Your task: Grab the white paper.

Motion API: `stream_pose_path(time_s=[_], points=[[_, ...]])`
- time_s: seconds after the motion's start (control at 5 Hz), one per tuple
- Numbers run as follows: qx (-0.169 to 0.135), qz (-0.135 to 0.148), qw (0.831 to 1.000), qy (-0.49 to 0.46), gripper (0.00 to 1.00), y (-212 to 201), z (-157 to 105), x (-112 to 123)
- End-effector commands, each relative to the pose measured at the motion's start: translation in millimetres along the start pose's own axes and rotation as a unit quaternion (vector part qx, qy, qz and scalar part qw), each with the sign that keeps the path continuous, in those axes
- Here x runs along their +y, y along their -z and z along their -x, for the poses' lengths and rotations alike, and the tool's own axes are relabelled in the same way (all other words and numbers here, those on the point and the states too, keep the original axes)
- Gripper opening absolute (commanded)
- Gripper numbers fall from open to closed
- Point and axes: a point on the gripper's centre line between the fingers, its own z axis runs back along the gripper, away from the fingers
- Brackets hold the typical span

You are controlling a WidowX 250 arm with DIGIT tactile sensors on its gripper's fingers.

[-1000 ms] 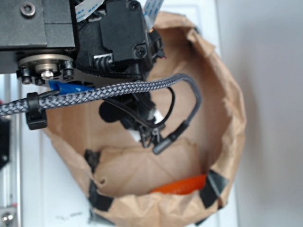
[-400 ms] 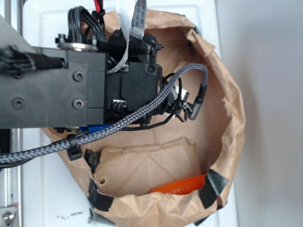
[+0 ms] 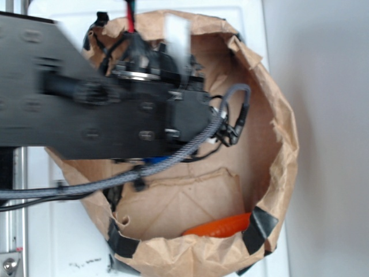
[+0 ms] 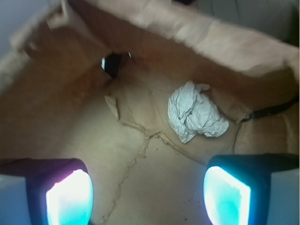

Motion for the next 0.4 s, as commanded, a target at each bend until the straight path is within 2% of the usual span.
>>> stream_pose_path(time_s=[0.0,0.2], points=[[-0.026,-0.038,0.999,-0.01,1.0,19.9,-39.6,11.7],[-0.025,-0.05,0.998,-0.004,1.0,19.7,-42.7,16.1]])
